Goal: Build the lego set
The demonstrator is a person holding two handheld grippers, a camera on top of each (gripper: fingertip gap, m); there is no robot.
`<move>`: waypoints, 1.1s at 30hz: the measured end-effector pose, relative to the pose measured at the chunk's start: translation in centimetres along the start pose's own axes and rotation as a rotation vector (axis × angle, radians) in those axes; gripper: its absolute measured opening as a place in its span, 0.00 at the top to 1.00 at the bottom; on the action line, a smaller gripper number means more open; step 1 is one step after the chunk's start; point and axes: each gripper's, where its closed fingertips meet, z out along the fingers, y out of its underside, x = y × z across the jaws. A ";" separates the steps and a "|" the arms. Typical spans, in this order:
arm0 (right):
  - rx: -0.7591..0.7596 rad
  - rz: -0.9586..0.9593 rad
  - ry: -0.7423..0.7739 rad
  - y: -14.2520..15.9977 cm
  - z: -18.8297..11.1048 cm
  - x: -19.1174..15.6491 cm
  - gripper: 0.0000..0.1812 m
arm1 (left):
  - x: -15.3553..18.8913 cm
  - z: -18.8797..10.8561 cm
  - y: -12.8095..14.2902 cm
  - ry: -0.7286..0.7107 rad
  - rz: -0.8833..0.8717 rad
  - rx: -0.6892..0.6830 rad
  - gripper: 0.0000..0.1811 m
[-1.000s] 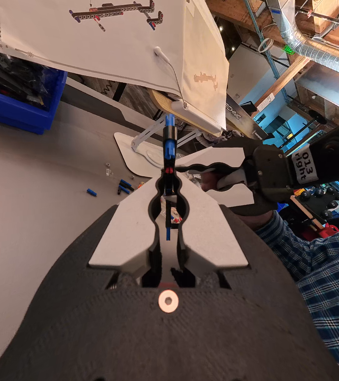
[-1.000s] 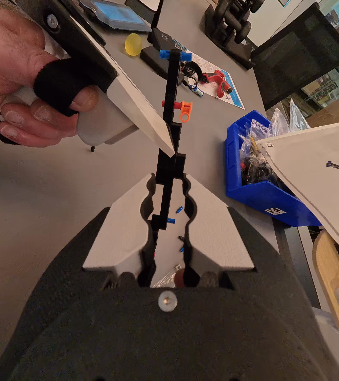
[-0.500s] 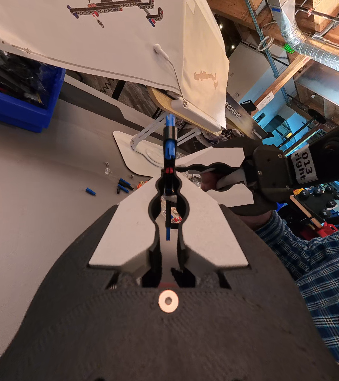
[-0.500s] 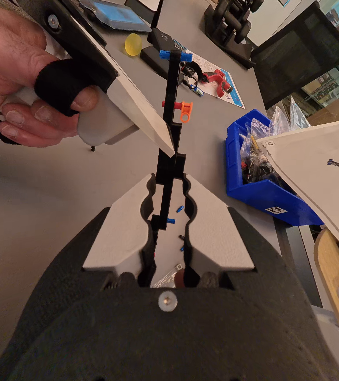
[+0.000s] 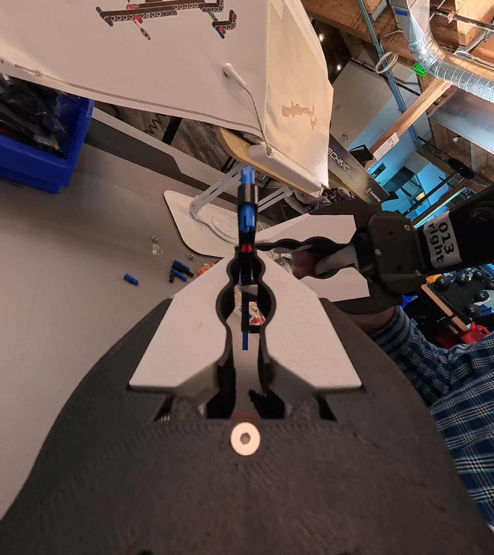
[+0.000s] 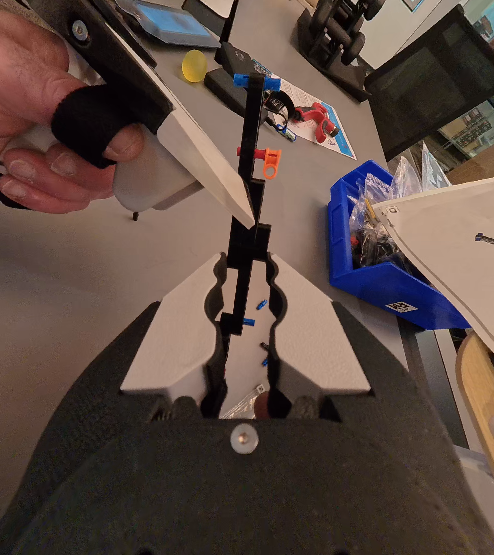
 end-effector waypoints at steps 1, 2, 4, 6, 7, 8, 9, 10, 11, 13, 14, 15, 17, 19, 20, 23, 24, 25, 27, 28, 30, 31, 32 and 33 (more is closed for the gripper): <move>0.000 0.000 0.000 0.0 0.0 0.0 0.87 | 0.0 0.0 0.0 0.000 -0.001 0.000 0.97; -0.001 0.000 -0.001 0.0 0.0 0.0 0.87 | 0.0 0.0 0.0 -0.001 -0.001 -0.001 0.97; -0.001 0.000 -0.002 0.0 0.0 0.0 0.87 | 0.0 0.0 0.0 -0.001 0.000 -0.001 0.97; 0.000 0.000 -0.002 0.0 0.1 0.0 0.87 | 0.0 0.0 0.0 0.000 -0.001 -0.001 0.97; 0.000 0.001 -0.003 0.0 0.0 0.0 0.87 | 0.0 0.0 0.0 0.000 -0.001 -0.001 0.97; 0.000 0.001 -0.003 0.0 0.0 0.0 0.87 | 0.0 0.0 0.0 0.000 -0.002 -0.001 0.97; 0.000 0.001 -0.002 0.0 0.0 0.0 0.87 | 0.0 0.0 0.0 0.000 -0.002 0.000 0.97; 0.001 0.000 -0.001 0.0 0.0 0.0 0.87 | 0.0 0.0 0.0 0.000 -0.002 0.000 0.97; 0.001 0.000 -0.001 0.0 0.0 0.0 0.87 | 0.0 0.0 0.0 0.000 -0.001 -0.001 0.97; 0.002 0.001 0.000 0.0 0.0 0.0 0.87 | 0.1 0.0 0.1 0.000 0.000 -0.001 0.97; 0.003 0.001 0.001 0.1 0.0 0.0 0.87 | 0.1 0.0 0.1 0.001 0.000 -0.001 0.97; 0.003 0.001 0.001 0.1 0.0 0.0 0.87 | 0.1 0.0 0.1 0.001 0.000 -0.001 0.97; 0.004 0.001 0.001 0.1 0.0 0.0 0.87 | 0.1 0.0 0.1 0.001 -0.001 -0.001 0.97; 0.005 0.001 0.002 0.1 0.0 0.1 0.87 | 0.1 0.0 0.1 0.002 -0.002 -0.002 0.97; 0.006 0.002 0.003 0.1 0.0 0.1 0.87 | 0.1 0.0 0.1 0.002 -0.002 -0.002 0.97; 0.013 0.001 0.006 0.1 -0.1 0.1 0.87 | 0.2 0.0 0.0 0.004 -0.003 0.001 0.97; 0.016 -0.002 0.010 0.0 -0.1 0.2 0.87 | 0.2 0.0 0.0 0.005 -0.005 0.002 0.97; 0.018 -0.007 0.015 0.0 -0.1 0.2 0.87 | 0.2 0.0 -0.1 0.006 -0.007 0.004 0.97; 0.011 -0.019 0.021 0.1 -0.1 0.2 0.86 | 0.3 0.0 -0.1 0.018 -0.019 0.005 0.97; -0.001 -0.023 0.020 0.3 0.0 0.2 0.86 | 0.4 0.0 -0.1 0.024 -0.029 0.003 0.97; -0.010 -0.016 0.014 0.6 0.1 0.2 0.87 | 0.3 0.0 0.0 0.023 -0.043 -0.002 0.97; -0.010 0.000 0.008 0.6 0.1 0.2 0.87 | 0.3 0.0 0.0 0.023 -0.052 -0.001 0.97; -0.008 0.020 0.000 0.6 0.1 0.1 0.87 | 0.3 0.0 -0.1 0.026 -0.061 0.002 0.97; -0.002 0.040 -0.009 0.5 0.1 0.1 0.87 | 0.3 0.0 -0.2 0.031 -0.070 0.006 0.97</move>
